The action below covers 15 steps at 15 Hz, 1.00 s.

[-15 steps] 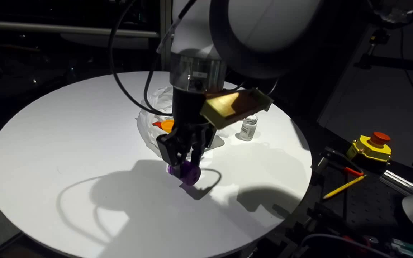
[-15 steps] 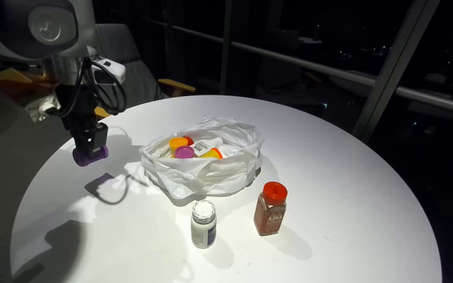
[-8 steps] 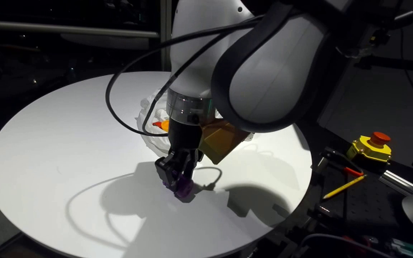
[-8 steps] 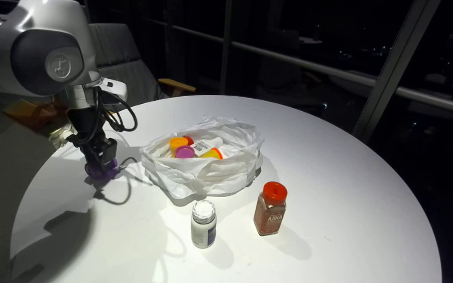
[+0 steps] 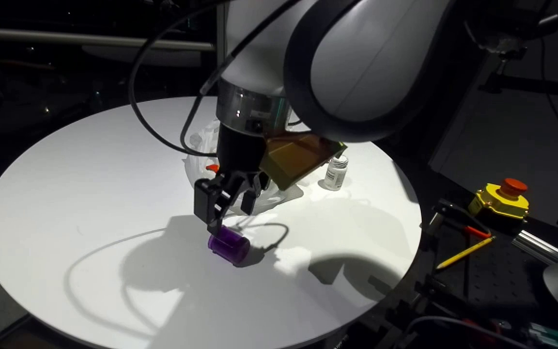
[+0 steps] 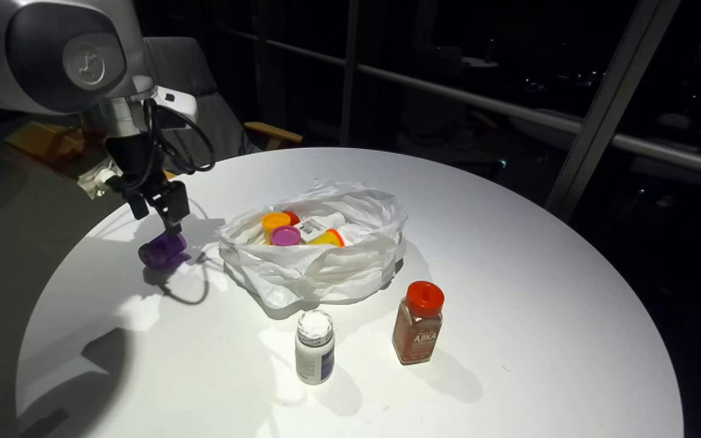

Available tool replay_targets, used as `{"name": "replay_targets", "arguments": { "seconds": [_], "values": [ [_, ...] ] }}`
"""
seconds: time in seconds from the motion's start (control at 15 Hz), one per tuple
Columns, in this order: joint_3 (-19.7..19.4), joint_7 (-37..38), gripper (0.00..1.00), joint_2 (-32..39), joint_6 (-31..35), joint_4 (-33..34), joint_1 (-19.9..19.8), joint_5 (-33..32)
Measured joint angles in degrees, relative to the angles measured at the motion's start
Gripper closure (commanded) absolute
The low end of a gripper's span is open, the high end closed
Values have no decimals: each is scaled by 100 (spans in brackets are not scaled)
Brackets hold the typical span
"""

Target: Pick up the objects from the plastic bag and put it on the table.

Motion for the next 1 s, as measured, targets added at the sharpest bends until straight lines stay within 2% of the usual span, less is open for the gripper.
{"name": "replay_targets", "arguments": {
  "seconds": [0.2,0.47,0.73,1.0],
  "values": [
    [-209,53,0,-492,-158,-79,115,-104],
    [-620,512,0,-927,-413,-95,114,-460],
    [-1077,882,0,-934,-429,-60,-103,-866],
    [-1270,913,0,-711,-437,103,-441,-929]
  ]
}}
